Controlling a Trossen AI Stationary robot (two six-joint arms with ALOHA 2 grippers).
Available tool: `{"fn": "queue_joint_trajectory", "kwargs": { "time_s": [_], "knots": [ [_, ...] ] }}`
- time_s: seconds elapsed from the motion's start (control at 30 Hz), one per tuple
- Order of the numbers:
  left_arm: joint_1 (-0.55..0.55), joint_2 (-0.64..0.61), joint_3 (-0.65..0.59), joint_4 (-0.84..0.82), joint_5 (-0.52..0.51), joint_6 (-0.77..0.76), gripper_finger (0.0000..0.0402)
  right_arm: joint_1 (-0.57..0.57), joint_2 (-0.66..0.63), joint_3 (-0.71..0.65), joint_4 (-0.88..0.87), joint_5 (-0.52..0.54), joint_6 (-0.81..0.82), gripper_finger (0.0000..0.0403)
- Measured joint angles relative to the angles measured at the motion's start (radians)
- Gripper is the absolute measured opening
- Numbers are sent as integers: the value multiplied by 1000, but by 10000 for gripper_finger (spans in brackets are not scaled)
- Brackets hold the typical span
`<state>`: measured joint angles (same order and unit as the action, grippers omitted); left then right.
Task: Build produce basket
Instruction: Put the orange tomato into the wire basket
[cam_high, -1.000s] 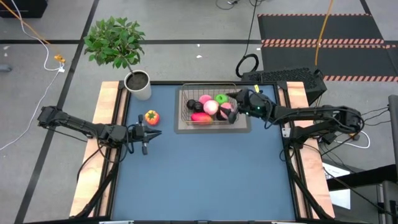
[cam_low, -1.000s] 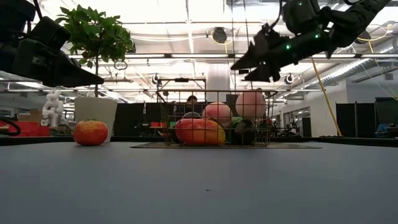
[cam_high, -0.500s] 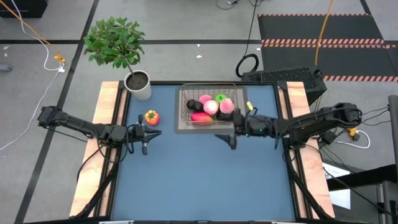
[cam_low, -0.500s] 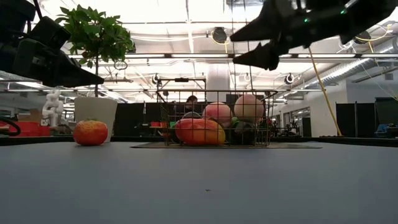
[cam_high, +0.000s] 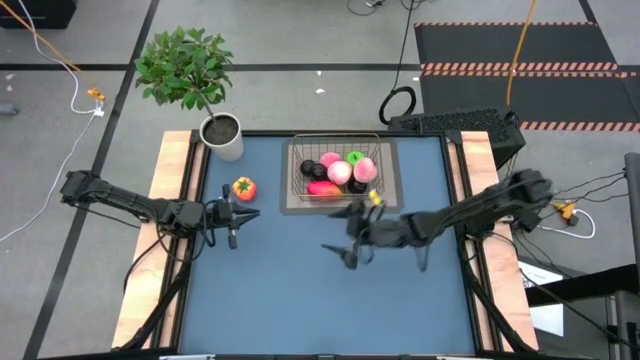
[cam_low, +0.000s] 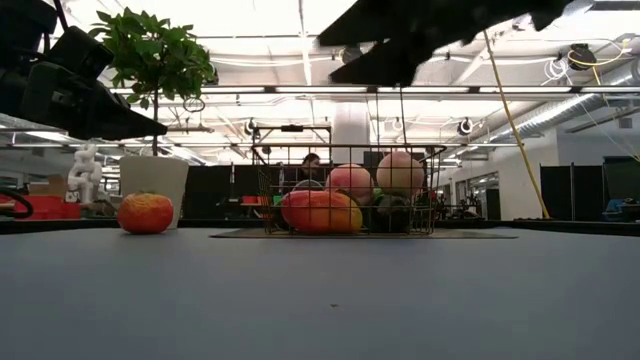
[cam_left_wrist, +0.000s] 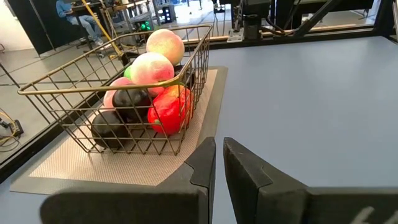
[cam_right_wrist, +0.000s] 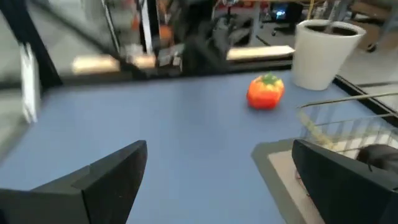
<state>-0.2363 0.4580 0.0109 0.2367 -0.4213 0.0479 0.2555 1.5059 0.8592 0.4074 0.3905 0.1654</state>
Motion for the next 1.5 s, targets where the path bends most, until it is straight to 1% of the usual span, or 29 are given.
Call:
{"fn": "queue_joint_trajectory", "kwargs": {
  "time_s": [0.1, 0.27, 0.33, 0.37, 0.4, 0.43, 0.47, 0.53, 0.57, 0.6, 0.7, 0.8, 0.97, 1.03, 1.13, 1.17, 1.2, 1.27, 1.4, 1.5],
  "knots": [
    [0, 0, 0, 0, 0, 0, 37, 4, 110, 63, -8, -16, -73, 393],
    [0, 0, 0, 0, 0, 0, 37, -18, 209, 176, -4, -85, -190, 393],
    [0, 0, 0, 1, 0, 0, 37, -28, 234, 234, -5, -104, -270, 393],
    [0, 0, 0, 1, 0, 0, 37, -35, 239, 270, -37, -108, -346, 393],
    [0, 0, 0, 0, 0, 0, 37, -43, 242, 315, -93, -101, -446, 393],
    [0, 0, 0, 0, 0, 0, 37, -51, 242, 366, -152, -69, -547, 393],
    [0, 0, 0, 1, 0, 0, 37, -60, 240, 417, -198, -13, -625, 393],
    [0, 0, 0, 0, 0, 0, 37, -84, 235, 504, -220, 87, -695, 393],
    [0, 0, 0, 1, 0, 0, 37, -100, 233, 531, -210, 107, -694, 393],
    [0, 0, 0, 0, 0, 0, 37, -118, 230, 547, -198, 105, -674, 393],
    [0, 0, 0, 0, 0, 0, 37, -170, 232, 548, -197, 38, -644, 393],
    [0, 0, 0, 0, 0, 0, 37, -210, 234, 543, -246, 26, -642, 393],
    [0, 0, 0, 0, 0, -2, 37, -254, 226, 545, -280, 25, -526, 393],
    [0, 0, 0, 8, 0, -42, 37, -261, 228, 525, -299, -30, -464, 393],
    [0, 0, 0, 40, 1, -193, 37, -270, 228, 477, -298, -176, -388, 393],
    [0, 0, 0, 49, 2, -250, 37, -270, 228, 459, -291, -209, -376, 393],
    [0, 0, 0, 61, 2, -301, 37, -270, 228, 442, -284, -231, -371, 393],
    [0, 0, 0, 74, 2, -370, 37, -268, 228, 405, -260, -241, -382, 393],
    [0, 0, 0, 80, 2, -386, 37, -266, 228, 350, -184, -294, -447, 393],
    [0, 0, 0, 81, -3, -356, 37, -282, 228, 325, -112, -317, -443, 393]
  ]
}}
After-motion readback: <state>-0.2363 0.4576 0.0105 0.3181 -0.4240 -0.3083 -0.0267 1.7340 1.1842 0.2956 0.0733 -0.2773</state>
